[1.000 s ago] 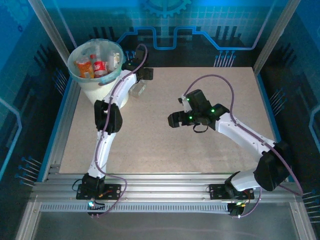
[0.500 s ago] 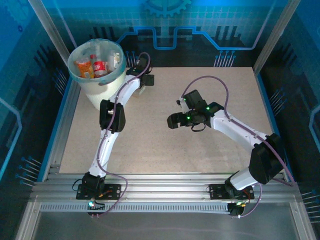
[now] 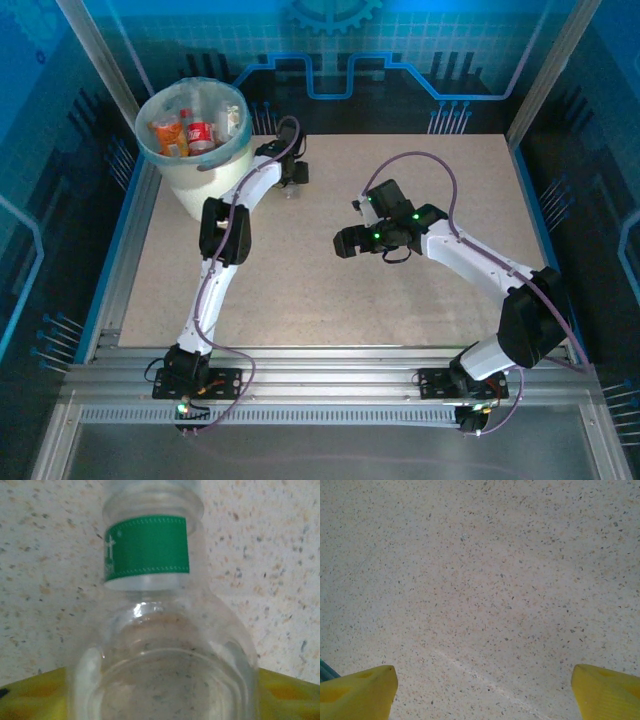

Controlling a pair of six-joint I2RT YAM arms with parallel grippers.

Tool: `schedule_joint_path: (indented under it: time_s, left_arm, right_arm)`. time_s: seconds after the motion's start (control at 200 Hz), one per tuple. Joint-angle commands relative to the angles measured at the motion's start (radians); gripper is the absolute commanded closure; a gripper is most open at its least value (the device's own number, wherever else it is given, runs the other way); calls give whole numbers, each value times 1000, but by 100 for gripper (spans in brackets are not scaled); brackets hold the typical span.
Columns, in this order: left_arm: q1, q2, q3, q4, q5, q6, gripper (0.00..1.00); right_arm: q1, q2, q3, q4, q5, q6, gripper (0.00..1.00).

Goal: Put the plastic bottles in the bin

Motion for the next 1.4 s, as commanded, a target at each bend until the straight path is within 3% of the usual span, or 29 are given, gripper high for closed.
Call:
schedule_joint_path:
  time_s: [0.0,0.315,0.63,1.04,1.211,1.396]
  left_arm:
    - [-24,-67,-72,-3,69,-7,42]
    - [-136,-327,-264,88,175,77,45]
    - [-213,-907,-794,347,295,95,50]
    - [-212,-1583,-1324,559,492,167,54]
    - [-212,-1763,-1459,584,571,182,54]
    - [-213,-1902,-1573,654,641,157,54]
  right_arm:
    - [-7,-26,32,-25,-15,0,9]
    - [-7,-133,41,-42,55,-20,10]
    - [-6,-382,-30,72,140,-38,11]
    - [25,-442,-49,404,-176,18,9]
    - [77,-380,-13,530,-295,41,8]
    - [180,-291,83,534,-290,-3,6]
